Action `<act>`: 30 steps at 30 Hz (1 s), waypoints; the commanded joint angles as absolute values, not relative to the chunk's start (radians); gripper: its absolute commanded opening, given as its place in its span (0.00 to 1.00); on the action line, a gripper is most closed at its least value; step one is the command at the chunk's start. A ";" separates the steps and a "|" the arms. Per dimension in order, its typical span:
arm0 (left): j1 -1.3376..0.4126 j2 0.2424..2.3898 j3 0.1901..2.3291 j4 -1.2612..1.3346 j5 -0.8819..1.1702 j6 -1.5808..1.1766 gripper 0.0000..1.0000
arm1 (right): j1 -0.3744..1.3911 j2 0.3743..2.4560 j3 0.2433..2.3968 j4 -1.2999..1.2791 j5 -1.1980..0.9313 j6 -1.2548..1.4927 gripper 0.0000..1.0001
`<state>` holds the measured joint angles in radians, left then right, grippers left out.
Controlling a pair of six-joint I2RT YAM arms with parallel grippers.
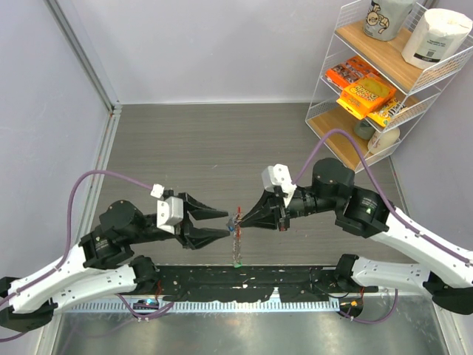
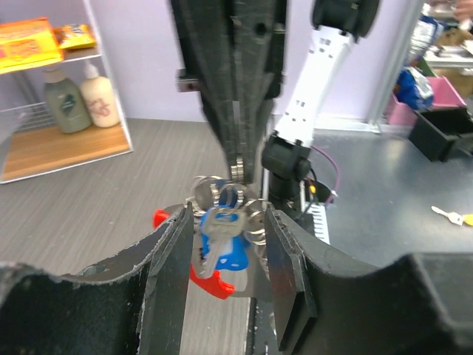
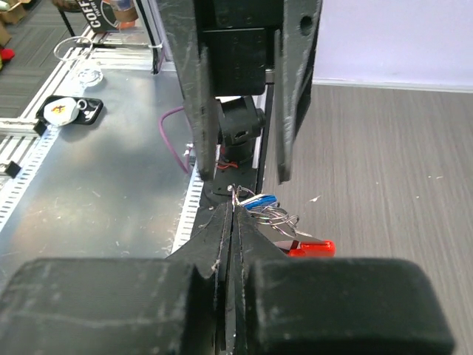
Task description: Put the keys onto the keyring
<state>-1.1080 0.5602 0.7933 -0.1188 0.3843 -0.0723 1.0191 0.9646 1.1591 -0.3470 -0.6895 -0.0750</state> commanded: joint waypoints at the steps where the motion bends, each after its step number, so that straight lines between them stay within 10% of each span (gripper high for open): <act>1: -1.114 0.589 0.871 -0.141 0.197 -0.100 0.49 | 1.032 0.913 1.157 -0.249 -0.624 -0.089 0.06; 30: -1.115 0.660 0.914 -0.031 0.330 -0.186 0.44 | 1.066 0.888 1.137 -0.175 -0.499 -0.103 0.05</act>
